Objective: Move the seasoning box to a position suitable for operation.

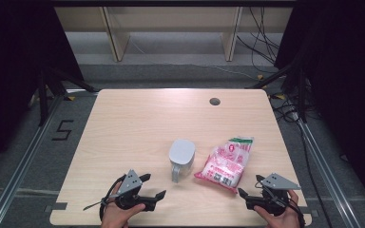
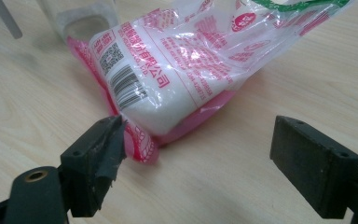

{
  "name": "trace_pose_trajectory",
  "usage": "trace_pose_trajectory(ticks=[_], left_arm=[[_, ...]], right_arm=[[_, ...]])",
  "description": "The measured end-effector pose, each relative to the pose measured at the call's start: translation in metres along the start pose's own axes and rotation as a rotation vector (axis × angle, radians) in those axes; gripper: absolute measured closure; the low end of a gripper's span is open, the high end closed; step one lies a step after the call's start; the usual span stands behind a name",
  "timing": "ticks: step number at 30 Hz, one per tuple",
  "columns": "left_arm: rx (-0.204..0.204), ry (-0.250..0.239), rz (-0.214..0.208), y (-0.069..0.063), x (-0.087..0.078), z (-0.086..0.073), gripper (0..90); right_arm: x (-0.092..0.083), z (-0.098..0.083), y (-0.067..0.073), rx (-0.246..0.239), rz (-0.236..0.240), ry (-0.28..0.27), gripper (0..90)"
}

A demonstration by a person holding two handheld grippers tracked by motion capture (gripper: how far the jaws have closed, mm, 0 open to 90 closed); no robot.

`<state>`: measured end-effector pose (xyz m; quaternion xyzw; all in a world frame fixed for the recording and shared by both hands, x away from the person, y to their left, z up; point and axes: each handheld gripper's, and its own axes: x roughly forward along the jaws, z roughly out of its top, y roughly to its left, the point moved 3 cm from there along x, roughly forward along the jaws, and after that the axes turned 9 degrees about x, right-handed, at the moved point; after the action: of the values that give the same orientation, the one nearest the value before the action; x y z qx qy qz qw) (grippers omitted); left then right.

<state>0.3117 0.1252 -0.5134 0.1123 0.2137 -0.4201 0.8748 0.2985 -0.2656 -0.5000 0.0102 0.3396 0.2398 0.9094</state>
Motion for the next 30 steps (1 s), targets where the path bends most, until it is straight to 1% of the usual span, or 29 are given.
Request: trace_pose_trajectory(ticks=[2, 3, 4, 5, 7, 8, 9, 10, 12, 13, 14, 15, 16, 17, 18, 19, 20, 21, 22, 23, 24, 25, 26, 27, 28, 29, 30], left_arm=[[0.004, 0.005, -0.001, 0.0, 0.0, 0.0, 17.1], [-0.029, -0.001, -0.006, -0.002, 0.001, -0.001, 17.1], [-0.034, -0.004, -0.004, -0.003, 0.002, -0.001, 17.1], [-0.026, 0.0, -0.005, -0.004, 0.003, 0.0, 17.1], [-0.019, -0.002, -0.01, -0.005, 0.003, 0.0, 17.1], [-0.011, 0.007, -0.003, -0.005, 0.003, 0.0, 18.0], [-0.026, -0.015, -0.023, -0.007, 0.006, 0.002, 19.5], [-0.019, -0.005, -0.026, -0.006, 0.006, 0.002, 20.5], [-0.018, -0.001, -0.023, -0.006, 0.007, 0.003, 20.8], [-0.026, -0.015, -0.033, -0.007, 0.009, 0.004, 24.4], [-0.012, -0.009, -0.037, -0.006, 0.009, 0.004, 24.4], [-0.021, -0.016, -0.037, -0.007, 0.011, 0.005, 24.9], [-0.007, -0.011, -0.041, -0.007, 0.011, 0.005, 25.5], [-0.006, -0.008, -0.047, -0.007, 0.012, 0.006, 26.3], [-0.019, -0.02, -0.056, -0.008, 0.013, 0.007, 27.7], [-0.015, -0.019, -0.065, -0.007, 0.013, 0.008, 28.6], [-0.017, -0.022, -0.069, -0.006, 0.014, 0.009, 31.8], [-0.014, -0.018, -0.059, -0.006, 0.015, 0.01, 32.6], [-0.003, -0.022, -0.054, -0.005, 0.018, 0.014, 33.1], [-0.003, -0.022, -0.054, -0.005, 0.018, 0.014, 33.9], [-0.007, -0.033, -0.063, -0.006, 0.02, 0.016, 33.9], [0.006, -0.036, -0.062, -0.007, 0.023, 0.02, 36.2], [0.001, -0.046, -0.062, -0.008, 0.025, 0.022, 37.5], [0.001, -0.046, -0.062, -0.008, 0.025, 0.022, 38.7], [0.025, -0.034, -0.065, -0.007, 0.027, 0.023, 39.4], [0.021, -0.038, -0.067, -0.009, 0.032, 0.027, 39.8], [0.019, -0.043, -0.073, -0.01, 0.035, 0.028, 40.3]], right_arm=[[0.0, 0.0, 0.0, -0.005, 0.001, -0.003, 18.6], [0.001, 0.001, -0.003, -0.038, 0.001, -0.014, 19.0], [0.0, 0.002, -0.003, -0.046, -0.003, -0.021, 19.2], [0.0, 0.001, -0.002, -0.035, 0.001, -0.009, 19.2], [0.0, 0.001, -0.002, -0.032, -0.002, -0.006, 19.2], [0.0, 0.001, -0.002, -0.036, 0.0, -0.009, 19.2], [0.001, 0.001, -0.002, -0.034, -0.002, -0.009, 19.2], [0.001, 0.001, -0.002, -0.031, -0.002, -0.007, 19.2], [0.001, 0.0, -0.002, -0.028, -0.004, -0.006, 19.2], [0.001, 0.001, -0.003, -0.036, -0.006, -0.01, 19.2], [0.001, 0.001, -0.003, -0.036, -0.006, -0.01, 19.2], [0.0, 0.001, -0.003, -0.036, -0.005, -0.014, 19.2], [0.0, 0.001, -0.004, -0.041, 0.002, -0.015, 19.3], [0.0, 0.002, -0.004, -0.04, 0.002, -0.017, 19.2], [-0.001, 0.0, -0.001, -0.006, -0.01, -0.015, 19.2], [-0.001, 0.0, -0.001, -0.01, -0.008, -0.015, 19.2], [0.0, 0.001, -0.004, -0.044, -0.011, -0.015, 19.3], [0.001, 0.001, -0.004, -0.045, -0.015, -0.013, 19.2], [0.0, 0.001, -0.004, -0.039, -0.007, -0.015, 19.2], [0.0, 0.001, -0.004, -0.043, -0.005, -0.017, 19.2], [0.0, 0.001, -0.004, -0.043, -0.005, -0.017, 19.2], [0.001, 0.002, -0.004, -0.046, -0.009, -0.021, 19.2], [0.0, 0.001, -0.003, -0.046, -0.01, -0.012, 19.2], [-0.001, 0.0, -0.002, -0.037, -0.027, -0.008, 19.3], [0.001, 0.001, -0.003, -0.06, -0.014, -0.014, 19.2], [0.001, 0.001, -0.002, -0.055, -0.008, -0.011, 19.2], [0.002, 0.001, -0.002, -0.062, -0.003, -0.016, 19.2]])
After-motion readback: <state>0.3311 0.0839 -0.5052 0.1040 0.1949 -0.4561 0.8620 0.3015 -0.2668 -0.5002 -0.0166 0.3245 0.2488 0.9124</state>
